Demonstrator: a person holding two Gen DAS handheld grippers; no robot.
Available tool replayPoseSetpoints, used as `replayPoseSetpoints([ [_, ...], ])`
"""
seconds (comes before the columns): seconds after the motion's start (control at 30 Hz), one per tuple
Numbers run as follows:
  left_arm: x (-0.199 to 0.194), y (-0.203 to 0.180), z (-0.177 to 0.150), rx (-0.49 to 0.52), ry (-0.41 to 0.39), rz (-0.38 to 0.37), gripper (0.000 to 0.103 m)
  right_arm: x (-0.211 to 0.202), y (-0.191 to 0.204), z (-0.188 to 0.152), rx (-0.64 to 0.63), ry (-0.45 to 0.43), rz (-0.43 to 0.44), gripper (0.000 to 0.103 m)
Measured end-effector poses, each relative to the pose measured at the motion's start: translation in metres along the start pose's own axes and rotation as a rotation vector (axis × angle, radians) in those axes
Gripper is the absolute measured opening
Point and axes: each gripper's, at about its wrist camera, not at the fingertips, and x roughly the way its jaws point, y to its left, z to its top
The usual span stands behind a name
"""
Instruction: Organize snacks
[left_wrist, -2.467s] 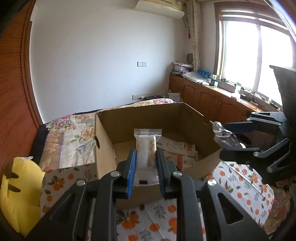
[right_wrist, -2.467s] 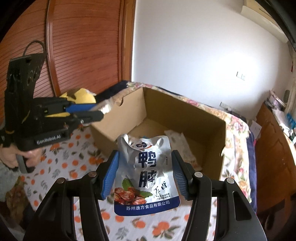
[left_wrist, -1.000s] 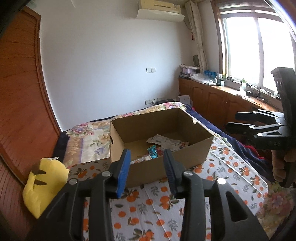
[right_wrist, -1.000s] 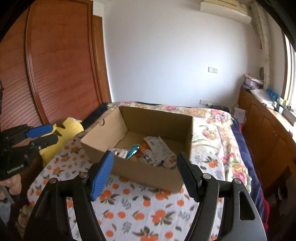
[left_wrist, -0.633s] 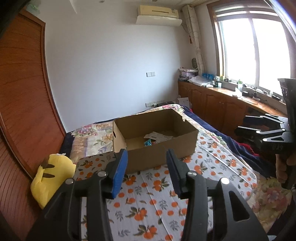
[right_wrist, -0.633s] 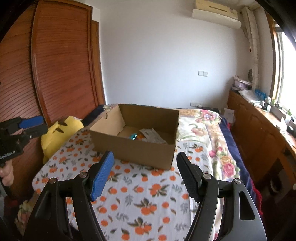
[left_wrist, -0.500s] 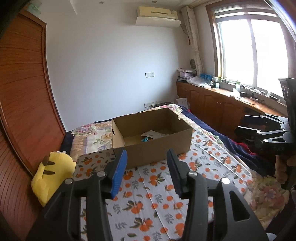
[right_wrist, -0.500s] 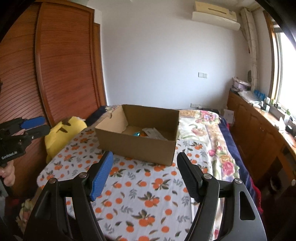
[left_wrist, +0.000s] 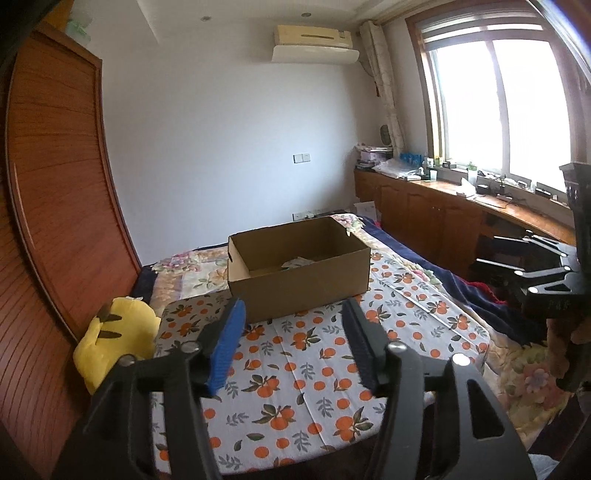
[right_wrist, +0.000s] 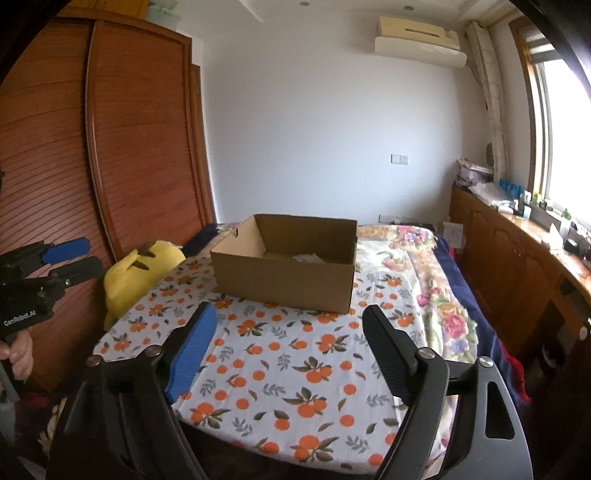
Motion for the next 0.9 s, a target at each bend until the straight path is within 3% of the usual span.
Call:
replayPoseSetpoints([
  [0.03, -0.003, 0.0, -0.002, -0.009, -0.011, 0.0, 0.067, -0.001, 0.0, -0.003, 0.003, -0.003, -0.003, 0.088],
  [0.13, -0.008, -0.001, -0.011, -0.039, -0.02, 0.003, 0.068, -0.004, 0.003, -0.012, 0.004, -0.01, -0.01, 0.092],
  [0.23, -0.009, -0.002, -0.02, -0.062, -0.017, 0.006, 0.072, -0.005, 0.002, -0.02, 0.019, -0.016, -0.013, 0.103],
  [0.3, -0.008, -0.005, -0.026, -0.061, -0.006, 0.016, 0.081, -0.002, 0.002, -0.027, 0.021, -0.005, -0.007, 0.103],
  [0.47, -0.015, -0.009, -0.037, -0.073, -0.029, 0.026, 0.087, 0.002, -0.001, -0.039, 0.028, -0.004, -0.032, 0.103],
  [0.53, -0.017, -0.011, -0.041, -0.075, -0.036, 0.034, 0.103, 0.003, -0.002, -0.043, 0.035, 0.0, -0.035, 0.103],
  [0.9, -0.026, -0.019, -0.061, -0.093, -0.059, 0.115, 0.103, -0.01, 0.006, -0.059, 0.04, -0.023, -0.069, 0.103],
])
